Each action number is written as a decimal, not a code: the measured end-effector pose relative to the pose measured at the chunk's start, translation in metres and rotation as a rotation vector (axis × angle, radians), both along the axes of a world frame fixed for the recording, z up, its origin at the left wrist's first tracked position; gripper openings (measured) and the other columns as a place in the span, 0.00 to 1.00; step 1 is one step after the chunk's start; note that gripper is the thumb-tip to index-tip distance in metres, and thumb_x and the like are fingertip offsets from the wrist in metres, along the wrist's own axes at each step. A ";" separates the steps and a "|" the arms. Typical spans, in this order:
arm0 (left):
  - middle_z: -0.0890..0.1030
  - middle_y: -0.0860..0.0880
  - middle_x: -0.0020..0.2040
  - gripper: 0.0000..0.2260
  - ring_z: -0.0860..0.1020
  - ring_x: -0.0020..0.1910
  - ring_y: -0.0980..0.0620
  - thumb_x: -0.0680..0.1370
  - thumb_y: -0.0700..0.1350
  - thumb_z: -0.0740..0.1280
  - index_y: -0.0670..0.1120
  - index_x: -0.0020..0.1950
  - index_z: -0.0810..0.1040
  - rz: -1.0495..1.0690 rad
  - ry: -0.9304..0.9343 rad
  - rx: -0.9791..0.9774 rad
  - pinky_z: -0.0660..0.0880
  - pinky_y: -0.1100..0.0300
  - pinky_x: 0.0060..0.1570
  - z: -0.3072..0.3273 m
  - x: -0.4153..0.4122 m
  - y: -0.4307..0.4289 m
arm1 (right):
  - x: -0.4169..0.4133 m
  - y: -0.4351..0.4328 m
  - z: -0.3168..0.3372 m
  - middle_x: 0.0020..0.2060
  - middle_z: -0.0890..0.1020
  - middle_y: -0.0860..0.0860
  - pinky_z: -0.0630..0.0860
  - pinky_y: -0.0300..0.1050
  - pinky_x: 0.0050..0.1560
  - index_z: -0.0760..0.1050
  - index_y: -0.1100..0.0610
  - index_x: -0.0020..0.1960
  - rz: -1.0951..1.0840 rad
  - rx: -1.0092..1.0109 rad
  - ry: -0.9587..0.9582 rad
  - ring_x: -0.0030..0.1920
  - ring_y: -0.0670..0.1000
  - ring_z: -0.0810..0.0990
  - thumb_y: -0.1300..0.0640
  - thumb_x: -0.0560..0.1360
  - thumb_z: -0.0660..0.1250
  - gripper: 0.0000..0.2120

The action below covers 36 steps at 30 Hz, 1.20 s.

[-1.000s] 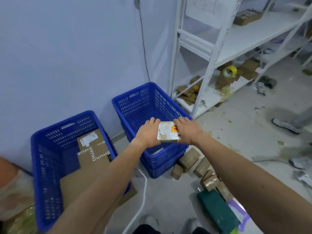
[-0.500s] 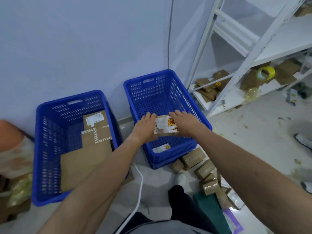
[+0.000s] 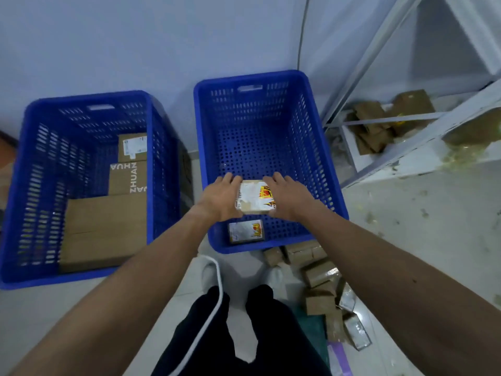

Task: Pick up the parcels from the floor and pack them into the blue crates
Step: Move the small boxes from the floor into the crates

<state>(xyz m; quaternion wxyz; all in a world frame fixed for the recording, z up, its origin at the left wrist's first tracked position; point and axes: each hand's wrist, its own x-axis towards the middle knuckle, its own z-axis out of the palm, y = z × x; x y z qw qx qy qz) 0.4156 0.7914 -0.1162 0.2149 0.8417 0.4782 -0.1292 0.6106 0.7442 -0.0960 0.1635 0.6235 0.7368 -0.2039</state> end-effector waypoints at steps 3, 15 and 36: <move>0.68 0.47 0.64 0.41 0.72 0.61 0.44 0.67 0.56 0.78 0.47 0.74 0.61 0.023 0.034 -0.054 0.74 0.48 0.57 -0.030 0.014 0.009 | 0.011 0.012 -0.039 0.68 0.64 0.55 0.74 0.57 0.59 0.52 0.55 0.77 -0.013 -0.023 0.001 0.64 0.60 0.69 0.44 0.72 0.74 0.44; 0.64 0.44 0.65 0.36 0.74 0.47 0.46 0.69 0.52 0.77 0.45 0.69 0.61 0.097 0.098 -0.167 0.72 0.53 0.38 -0.202 0.027 0.055 | 0.013 0.066 -0.206 0.72 0.59 0.56 0.78 0.56 0.52 0.52 0.55 0.77 -0.027 -0.147 0.005 0.60 0.59 0.74 0.50 0.74 0.74 0.41; 0.52 0.39 0.77 0.35 0.72 0.64 0.39 0.78 0.35 0.64 0.46 0.80 0.49 0.233 0.312 -0.420 0.76 0.49 0.58 -0.306 0.032 0.031 | -0.021 0.057 -0.326 0.74 0.57 0.58 0.76 0.53 0.52 0.50 0.59 0.78 -0.074 -0.353 0.037 0.59 0.59 0.75 0.56 0.77 0.67 0.37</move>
